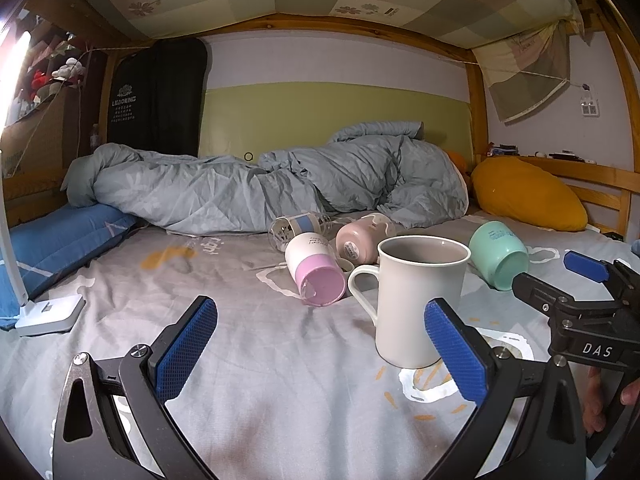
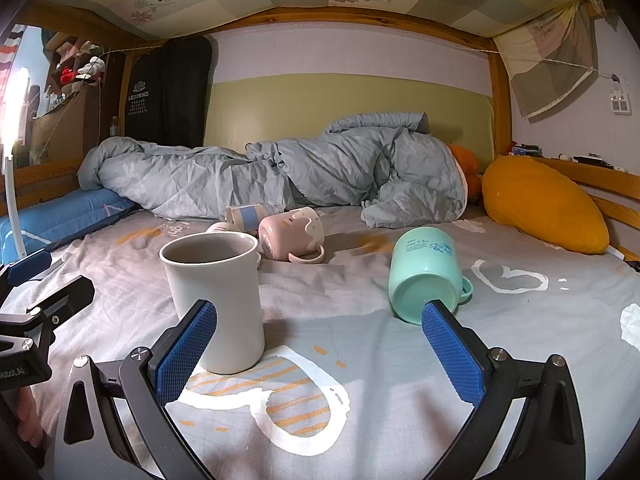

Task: Flip cup upright

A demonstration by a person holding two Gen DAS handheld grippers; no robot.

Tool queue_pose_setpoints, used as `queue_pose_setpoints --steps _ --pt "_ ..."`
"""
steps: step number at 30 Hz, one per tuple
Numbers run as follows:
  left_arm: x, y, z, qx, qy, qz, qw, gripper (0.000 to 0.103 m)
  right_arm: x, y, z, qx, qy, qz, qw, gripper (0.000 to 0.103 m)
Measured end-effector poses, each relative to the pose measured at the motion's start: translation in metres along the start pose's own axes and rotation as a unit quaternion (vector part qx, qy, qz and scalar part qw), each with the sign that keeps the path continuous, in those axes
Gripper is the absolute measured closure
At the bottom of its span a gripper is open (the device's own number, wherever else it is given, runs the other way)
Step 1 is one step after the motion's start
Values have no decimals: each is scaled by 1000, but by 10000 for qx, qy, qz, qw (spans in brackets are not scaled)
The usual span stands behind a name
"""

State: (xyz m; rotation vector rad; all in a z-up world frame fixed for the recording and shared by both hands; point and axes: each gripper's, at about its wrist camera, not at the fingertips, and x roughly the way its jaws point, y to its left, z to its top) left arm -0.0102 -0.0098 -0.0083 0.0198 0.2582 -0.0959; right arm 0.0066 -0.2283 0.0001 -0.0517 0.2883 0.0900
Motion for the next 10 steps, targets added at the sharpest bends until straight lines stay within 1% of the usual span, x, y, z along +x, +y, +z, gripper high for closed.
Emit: queue_pose_setpoints --steps 10 --pt "1 1 2 -11 1 -2 10000 0 1 0 1 -10 9 4 10000 0"
